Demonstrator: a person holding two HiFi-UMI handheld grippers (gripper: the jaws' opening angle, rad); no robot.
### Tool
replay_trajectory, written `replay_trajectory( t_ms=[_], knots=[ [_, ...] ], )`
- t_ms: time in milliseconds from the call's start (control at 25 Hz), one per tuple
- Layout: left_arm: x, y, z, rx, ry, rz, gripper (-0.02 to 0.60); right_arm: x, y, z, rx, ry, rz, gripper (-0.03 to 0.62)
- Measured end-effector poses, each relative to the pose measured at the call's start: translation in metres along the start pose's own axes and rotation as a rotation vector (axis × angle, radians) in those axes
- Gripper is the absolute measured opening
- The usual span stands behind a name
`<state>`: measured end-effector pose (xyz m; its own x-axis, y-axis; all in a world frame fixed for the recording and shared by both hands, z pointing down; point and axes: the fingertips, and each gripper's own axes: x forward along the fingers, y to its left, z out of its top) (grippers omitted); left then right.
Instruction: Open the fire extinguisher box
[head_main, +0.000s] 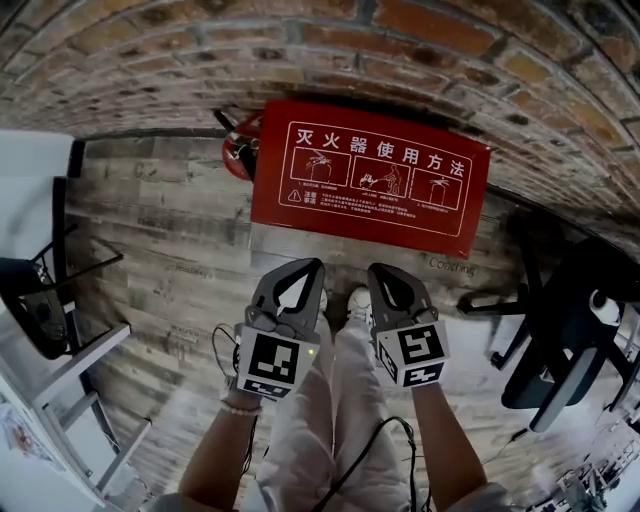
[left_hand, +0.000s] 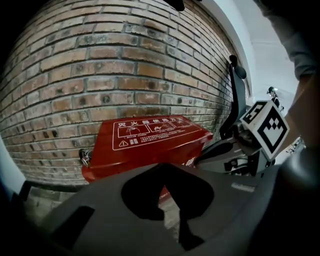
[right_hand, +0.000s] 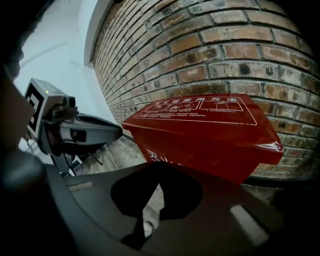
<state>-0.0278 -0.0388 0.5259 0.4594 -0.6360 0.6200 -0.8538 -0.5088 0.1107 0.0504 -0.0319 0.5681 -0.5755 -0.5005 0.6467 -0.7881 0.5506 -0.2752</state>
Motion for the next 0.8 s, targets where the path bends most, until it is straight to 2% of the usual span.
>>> replay_trajectory(
  t_ms=[160,280,560,800],
  knots=[
    [0.025,0.008,-0.026,0.004,0.022,0.019,-0.002,0.008,-0.001,-0.001,0.078,-0.026,0.036,0.008],
    [0.042,0.012,-0.040,0.017,0.033,0.039,-0.002,0.012,0.003,0.004,0.176,-0.063,0.099,0.008],
    [0.066,0.015,-0.050,0.029,0.030,0.055,-0.002,0.013,0.010,0.025,0.490,-0.177,0.282,0.176],
    [0.079,0.029,-0.050,0.038,0.036,0.082,-0.002,0.017,0.001,0.036,0.618,-0.220,0.309,0.219]
  ],
)
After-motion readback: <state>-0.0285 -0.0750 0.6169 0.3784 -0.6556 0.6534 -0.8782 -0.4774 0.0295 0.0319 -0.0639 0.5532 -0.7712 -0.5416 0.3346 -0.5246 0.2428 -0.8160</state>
